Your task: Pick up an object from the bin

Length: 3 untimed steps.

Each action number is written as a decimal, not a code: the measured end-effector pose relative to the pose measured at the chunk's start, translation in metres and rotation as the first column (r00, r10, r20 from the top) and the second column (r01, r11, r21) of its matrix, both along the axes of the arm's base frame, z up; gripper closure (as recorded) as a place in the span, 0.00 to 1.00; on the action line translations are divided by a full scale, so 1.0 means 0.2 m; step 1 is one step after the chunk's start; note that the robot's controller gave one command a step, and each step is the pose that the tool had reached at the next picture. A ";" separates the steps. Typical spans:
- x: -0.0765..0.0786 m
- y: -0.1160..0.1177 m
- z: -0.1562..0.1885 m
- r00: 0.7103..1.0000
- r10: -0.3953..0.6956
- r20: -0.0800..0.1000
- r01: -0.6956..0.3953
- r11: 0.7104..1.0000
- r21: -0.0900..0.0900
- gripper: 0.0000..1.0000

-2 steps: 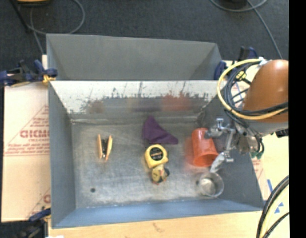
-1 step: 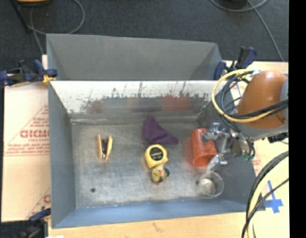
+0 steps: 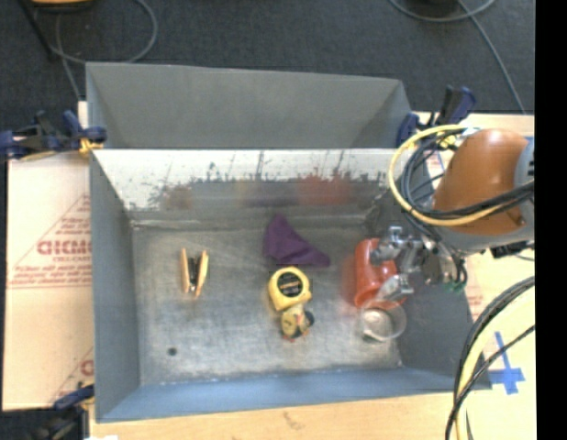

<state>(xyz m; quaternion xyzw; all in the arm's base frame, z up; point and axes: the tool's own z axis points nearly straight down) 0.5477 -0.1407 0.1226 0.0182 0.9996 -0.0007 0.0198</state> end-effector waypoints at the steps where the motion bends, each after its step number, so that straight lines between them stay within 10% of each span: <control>1: 0.00 0.00 0.00 1.000 0.002 -0.001 -0.002 1.000 -0.001 1.00; 3: 0.07 0.07 0.20 0.998 0.059 -0.022 -0.059 0.998 -0.002 1.00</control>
Offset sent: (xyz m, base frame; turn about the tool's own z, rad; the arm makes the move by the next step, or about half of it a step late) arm 0.0190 0.0254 0.1209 -0.1675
